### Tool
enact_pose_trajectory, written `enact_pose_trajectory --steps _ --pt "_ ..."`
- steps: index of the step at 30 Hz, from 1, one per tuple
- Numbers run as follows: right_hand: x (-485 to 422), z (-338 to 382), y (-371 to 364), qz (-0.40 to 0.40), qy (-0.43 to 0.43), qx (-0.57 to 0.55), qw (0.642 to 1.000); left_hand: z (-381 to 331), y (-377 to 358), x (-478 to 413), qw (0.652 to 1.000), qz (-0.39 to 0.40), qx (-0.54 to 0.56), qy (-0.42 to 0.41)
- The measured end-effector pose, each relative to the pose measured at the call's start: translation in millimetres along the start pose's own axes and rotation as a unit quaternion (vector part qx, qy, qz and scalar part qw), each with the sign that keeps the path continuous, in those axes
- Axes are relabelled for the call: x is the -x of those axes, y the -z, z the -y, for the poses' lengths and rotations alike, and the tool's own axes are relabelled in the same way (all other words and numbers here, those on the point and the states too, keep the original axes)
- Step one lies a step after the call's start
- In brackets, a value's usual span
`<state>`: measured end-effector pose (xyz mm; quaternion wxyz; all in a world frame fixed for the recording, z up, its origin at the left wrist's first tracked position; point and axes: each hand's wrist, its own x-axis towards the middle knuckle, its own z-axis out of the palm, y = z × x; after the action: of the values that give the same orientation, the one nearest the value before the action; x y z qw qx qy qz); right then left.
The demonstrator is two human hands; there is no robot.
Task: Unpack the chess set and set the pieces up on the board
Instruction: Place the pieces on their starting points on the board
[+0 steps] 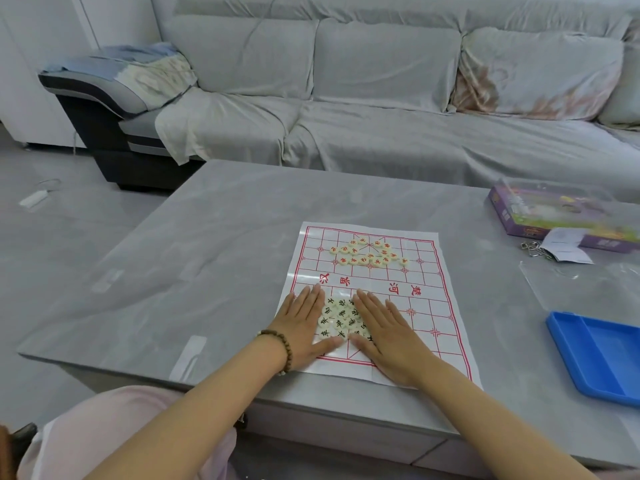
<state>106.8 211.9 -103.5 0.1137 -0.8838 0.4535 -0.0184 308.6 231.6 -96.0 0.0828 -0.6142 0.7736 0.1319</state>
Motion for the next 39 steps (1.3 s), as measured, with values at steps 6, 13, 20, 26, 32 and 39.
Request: enact_pose_trajectory --steps 6,13,20,26,32,39 --pt "-2.1 -0.1 -4.1 -0.004 -0.007 0.012 1.0 -1.4 3.6 -3.8 0.999 0.018 -0.03 -0.004" --pt "-0.1 -5.1 0.4 -0.005 -0.001 -0.01 1.0 1.4 5.5 -7.8 1.0 -0.002 -0.02 -0.017" --pt "-1.7 -1.7 0.6 0.01 0.021 -0.011 1.0 8.4 0.4 -10.3 0.999 -0.02 -0.007 -0.043" --pt "4.6 -14.9 8.1 -0.031 -0.031 -0.042 0.998 10.0 4.4 -14.9 0.997 -0.065 0.028 -0.038" --pt "13.5 -37.7 3.4 -0.028 -0.121 -0.048 0.991 17.9 2.9 -28.8 0.994 -0.071 0.084 0.017" --pt "11.2 -34.0 2.8 -0.044 -0.126 -0.052 0.99 23.7 -4.0 -31.0 0.993 -0.103 0.056 0.021"
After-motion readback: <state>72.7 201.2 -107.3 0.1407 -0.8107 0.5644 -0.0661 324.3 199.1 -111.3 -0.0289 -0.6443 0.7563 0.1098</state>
